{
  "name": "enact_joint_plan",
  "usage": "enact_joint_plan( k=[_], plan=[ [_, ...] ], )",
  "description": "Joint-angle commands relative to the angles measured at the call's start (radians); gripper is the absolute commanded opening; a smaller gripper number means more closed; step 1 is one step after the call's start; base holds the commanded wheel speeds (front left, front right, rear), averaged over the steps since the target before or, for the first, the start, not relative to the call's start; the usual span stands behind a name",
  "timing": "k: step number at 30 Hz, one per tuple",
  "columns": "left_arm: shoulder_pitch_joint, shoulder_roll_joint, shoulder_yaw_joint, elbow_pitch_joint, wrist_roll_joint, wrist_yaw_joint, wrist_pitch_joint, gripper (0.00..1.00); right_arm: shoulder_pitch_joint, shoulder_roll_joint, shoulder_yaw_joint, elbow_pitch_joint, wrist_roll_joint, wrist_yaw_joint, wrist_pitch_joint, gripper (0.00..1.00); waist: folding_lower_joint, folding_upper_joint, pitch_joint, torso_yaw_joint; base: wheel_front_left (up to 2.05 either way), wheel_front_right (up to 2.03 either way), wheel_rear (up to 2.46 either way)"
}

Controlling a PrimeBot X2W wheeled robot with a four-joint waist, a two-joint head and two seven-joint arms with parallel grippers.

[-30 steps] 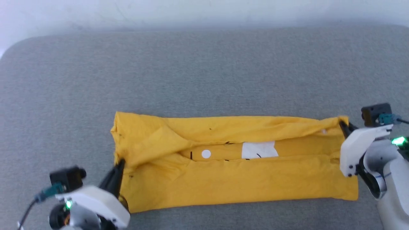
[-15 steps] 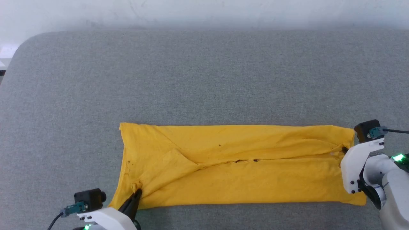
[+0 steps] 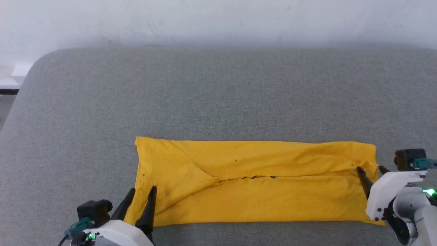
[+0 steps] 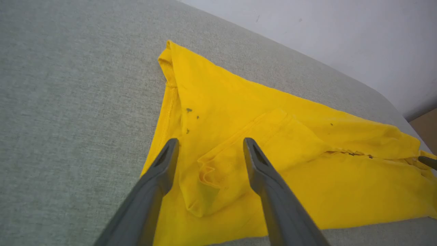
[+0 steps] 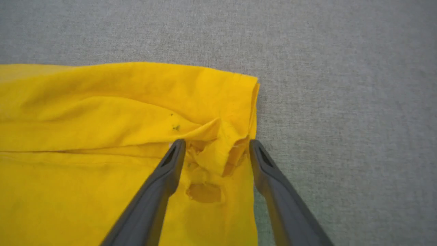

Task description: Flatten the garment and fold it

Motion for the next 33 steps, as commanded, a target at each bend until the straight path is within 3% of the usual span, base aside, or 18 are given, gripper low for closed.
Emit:
enact_joint_plan(
  k=[1, 6, 11, 16, 21, 33],
  plan=[
    [-0.014, -0.001, 0.003, -0.008, 0.02, 0.008, -0.025, 1.0, 0.02, 0.011, -0.015, -0.021, 0.001, -0.001, -0.018, 1.0, 0.0, 0.0, -0.021, 0.003, 0.0, 0.0, 0.0],
    [-0.042, -0.009, 0.022, -0.037, 0.096, 0.04, -0.109, 1.0, 0.089, 0.082, -0.106, -0.115, -0.02, -0.001, -0.095, 1.0, 0.0, 0.0, -0.052, 0.004, 0.0, 0.0, 0.0],
    [-0.084, -0.027, 0.069, -0.076, 0.197, 0.063, -0.128, 1.0, 0.116, 0.147, -0.205, -0.18, -0.059, -0.001, -0.151, 1.0, 0.0, 0.0, -0.068, 0.008, 0.0, 0.0, 0.0],
    [-0.114, -0.077, 0.147, -0.125, 0.307, 0.039, -0.129, 1.0, 0.091, 0.185, -0.297, -0.185, -0.085, -0.001, -0.168, 1.0, 0.0, 0.0, -0.07, 0.011, 0.0, 0.0, 0.0],
    [-0.133, -0.135, 0.223, -0.12, 0.373, -0.001, -0.129, 1.0, 0.034, 0.195, -0.35, -0.115, -0.087, -0.001, -0.12, 1.0, 0.0, 0.0, -0.062, 0.011, 0.0, 0.0, 0.0],
    [-0.144, -0.207, 0.323, -0.068, 0.491, -0.062, -0.129, 1.0, -0.099, 0.196, -0.393, 0.155, -0.147, -0.001, 0.115, 1.0, 0.0, 0.0, -0.043, 0.014, 0.0, 0.0, 0.0]
  ],
)
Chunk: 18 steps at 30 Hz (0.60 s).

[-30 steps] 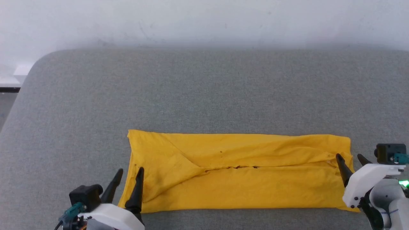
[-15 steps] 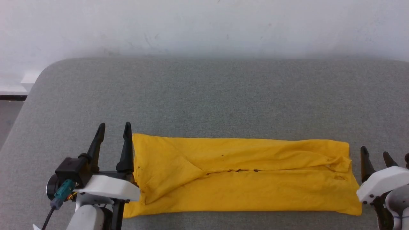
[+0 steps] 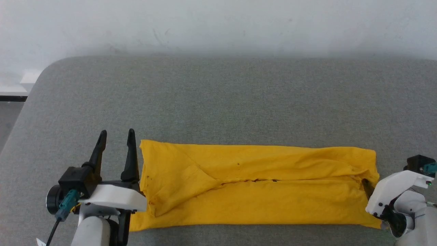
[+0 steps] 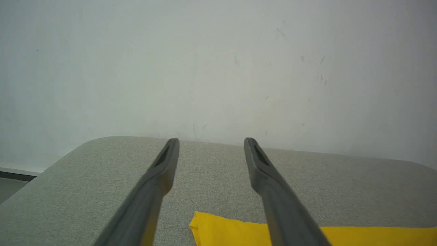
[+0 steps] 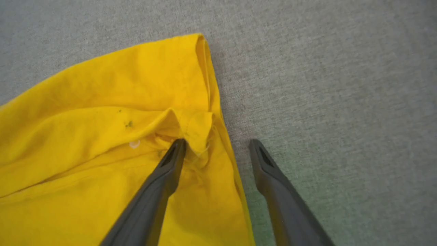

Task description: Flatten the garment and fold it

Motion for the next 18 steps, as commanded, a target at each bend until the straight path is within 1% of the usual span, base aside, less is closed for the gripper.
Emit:
enact_joint_plan(
  k=[1, 4, 5, 6, 7, 9, 10, 11, 14, 18],
  plan=[
    [-0.014, -0.008, 0.01, 0.007, 0.015, -0.01, -0.005, 1.0, -0.021, 0.003, -0.001, 0.015, -0.011, -0.001, 0.021, 1.0, -0.0001, 0.0, 0.003, 0.002, 0.0, 0.0, 0.0],
    [-0.017, -0.019, 0.024, 0.015, 0.026, -0.021, -0.005, 1.0, -0.039, 0.003, 0.002, 0.038, -0.032, -0.001, 0.062, 1.0, -0.0001, 0.0, 0.007, 0.003, 0.0, 0.0, 0.0],
    [-0.018, -0.022, 0.029, 0.018, 0.029, -0.025, -0.005, 1.0, -0.044, 0.003, 0.0, 0.044, -0.038, -0.001, 0.074, 0.97, -0.0001, 0.0, 0.009, 0.003, 0.0, 0.0, 0.0],
    [-0.02, -0.025, 0.032, 0.02, 0.03, -0.029, -0.005, 1.0, -0.049, 0.003, -0.001, 0.05, -0.044, -0.001, 0.087, 0.67, -0.0001, 0.0, 0.01, 0.004, 0.0, 0.0, 0.0],
    [-0.02, -0.025, 0.032, 0.02, 0.03, -0.029, -0.005, 1.0, -0.049, 0.003, -0.001, 0.05, -0.044, -0.001, 0.087, 0.67, -0.0001, 0.0, 0.01, 0.004, 0.0, 0.0, 0.0],
    [-0.021, -0.03, 0.037, 0.026, 0.035, -0.036, -0.005, 1.0, -0.054, 0.003, -0.002, 0.061, -0.053, -0.001, 0.119, 0.19, -0.0001, 0.0, 0.012, 0.004, 0.0, 0.0, 0.0],
    [-0.022, -0.032, 0.04, 0.028, 0.038, -0.039, -0.005, 1.0, -0.055, 0.003, -0.002, 0.064, -0.058, -0.001, 0.136, 0.03, -0.0001, 0.0, 0.012, 0.005, 0.0, 0.0, 0.0],
    [-0.023, -0.035, 0.042, 0.029, 0.04, -0.042, -0.005, 1.0, -0.056, 0.003, 0.0, 0.063, -0.061, -0.001, 0.146, 0.0, -0.0001, 0.0, 0.013, 0.005, 0.0, 0.0, 0.0],
    [-0.024, -0.041, 0.048, 0.036, 0.046, -0.05, -0.005, 1.0, -0.054, 0.003, -0.003, 0.052, -0.064, -0.001, 0.16, 0.0, -0.0001, 0.0, 0.013, 0.005, 0.0, 0.0, 0.0],
    [-0.023, -0.047, 0.055, 0.046, 0.052, -0.057, -0.005, 1.0, -0.043, 0.002, -0.028, 0.015, -0.096, -0.001, 0.151, 0.0, -0.0001, 0.0, 0.011, 0.003, 0.0, 0.0, 0.0]
  ],
)
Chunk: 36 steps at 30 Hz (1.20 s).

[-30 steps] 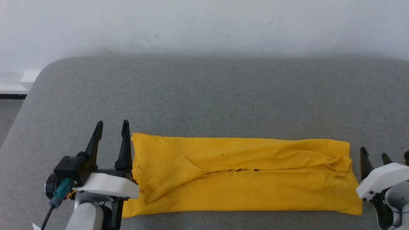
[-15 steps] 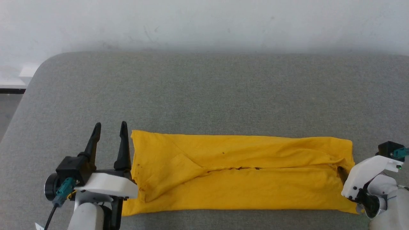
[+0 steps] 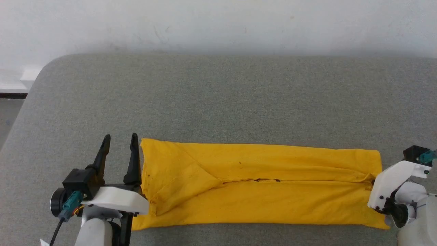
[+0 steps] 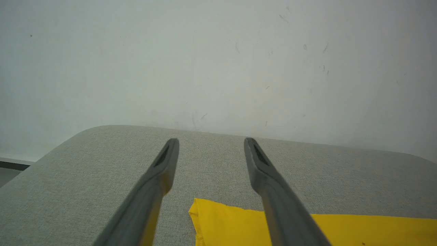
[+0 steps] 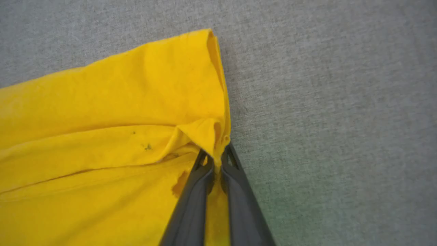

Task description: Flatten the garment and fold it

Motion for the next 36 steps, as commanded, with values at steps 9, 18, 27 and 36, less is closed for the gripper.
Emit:
enact_joint_plan(
  k=[9, 18, 27, 36],
  plan=[
    [-0.026, -0.009, 0.017, 0.011, 0.016, -0.017, -0.005, 1.0, 0.043, -0.07, -0.138, -0.062, -0.164, -0.002, -0.091, 0.0, -0.0001, 0.0, 0.005, 0.007, 0.0, 0.0, 0.0],
    [-0.022, -0.013, 0.026, 0.018, 0.023, -0.025, -0.005, 1.0, 0.046, -0.077, -0.219, -0.075, -0.298, -0.002, -0.175, 0.0, -0.0001, 0.0, 0.001, 0.012, 0.0, 0.0, 0.0],
    [-0.001, -0.015, 0.036, 0.016, 0.031, -0.031, -0.005, 1.0, 0.139, -0.034, -0.013, -0.303, -0.17, -0.002, -0.042, 0.0, -0.0001, 0.0, -0.023, 0.009, 0.0, 0.0, 0.0],
    [-0.005, -0.016, 0.028, 0.016, 0.034, -0.036, -0.005, 1.0, 0.321, -0.014, 0.315, -0.889, 0.06, -0.002, 0.301, 0.0, -0.0001, 0.0, -0.022, 0.016, 0.0, 0.0, 0.0]
  ],
)
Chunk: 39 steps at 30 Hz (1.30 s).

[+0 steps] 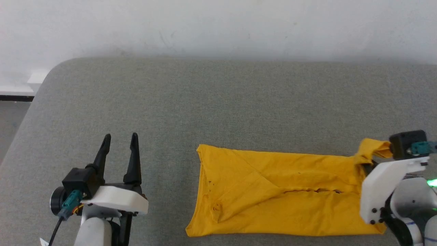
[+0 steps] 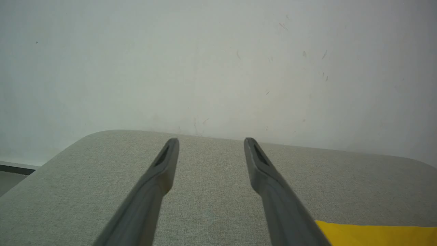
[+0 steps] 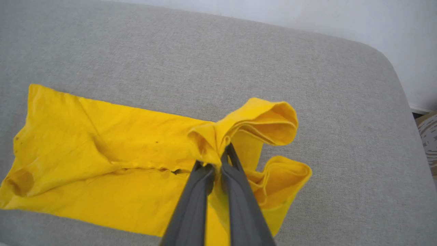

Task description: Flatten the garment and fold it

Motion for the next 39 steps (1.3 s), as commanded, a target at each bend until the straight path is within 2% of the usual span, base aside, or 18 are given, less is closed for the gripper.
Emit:
enact_joint_plan(
  k=[1, 5, 9, 15, 20, 29, 30, 31, 36, 39],
  plan=[
    [0.002, -0.004, -0.001, 0.001, 0.014, -0.004, -0.005, 1.0, 0.008, 0.002, 0.033, -0.04, 0.01, -0.002, 0.015, 0.0, 0.0001, -0.0001, 0.003, 0.003, 0.0, 0.0, 0.0],
    [-0.01, -0.005, -0.006, 0.004, 0.011, -0.005, -0.005, 1.0, -0.011, -0.003, 0.202, -0.133, 0.039, -0.002, 0.043, 0.0, 0.0001, -0.0001, 0.013, 0.014, 0.0, 0.0, 0.0],
    [-0.022, -0.005, -0.011, 0.006, 0.009, -0.007, -0.005, 1.0, -0.072, -0.008, 0.345, -0.087, 0.055, -0.002, 0.013, 0.0, 0.0001, -0.0001, 0.032, 0.028, 0.0, 0.0, 0.0],
    [-0.047, -0.005, -0.021, 0.003, 0.005, -0.008, -0.005, 1.0, -0.194, 0.003, 0.498, 0.11, 0.087, -0.002, -0.104, 0.0, 0.0001, -0.0001, 0.076, 0.053, 0.0, 0.0, 0.0],
    [-0.067, -0.005, -0.03, 0.002, -0.003, -0.007, -0.005, 1.0, -0.297, 0.011, 0.581, 0.325, 0.122, -0.002, -0.203, 0.0, 0.0001, -0.0001, 0.11, 0.072, 0.0, 0.0, 0.0],
    [-0.084, -0.006, -0.05, 0.007, -0.017, 0.004, -0.005, 1.0, -0.434, 0.013, 0.733, 0.624, 0.276, -0.002, -0.299, 0.0, 0.0001, -0.0001, 0.135, 0.091, 0.0, 0.0, 0.0],
    [-0.084, -0.006, -0.052, 0.008, -0.019, 0.006, -0.005, 1.0, -0.442, 0.013, 0.747, 0.645, 0.289, -0.002, -0.304, 0.35, 0.0001, -0.0001, 0.135, 0.091, 0.0, 0.0, 0.0],
    [-0.084, -0.006, -0.054, 0.01, -0.02, 0.007, -0.005, 1.0, -0.449, 0.013, 0.762, 0.66, 0.305, -0.002, -0.309, 1.0, 0.0001, -0.0001, 0.134, 0.091, 0.0, 0.0, 0.0],
    [-0.08, -0.006, -0.055, 0.016, -0.023, 0.01, -0.005, 1.0, -0.463, 0.013, 0.791, 0.678, 0.372, -0.002, -0.353, 1.0, 0.0001, -0.0001, 0.123, 0.081, 0.0, 0.0, 0.0],
    [-0.072, -0.006, -0.046, 0.019, -0.019, 0.011, -0.005, 1.0, -0.46, 0.013, 0.758, 0.618, 0.431, -0.002, -0.477, 1.0, 0.0001, -0.0001, 0.104, 0.063, 0.0, 0.0, 0.0]
  ],
)
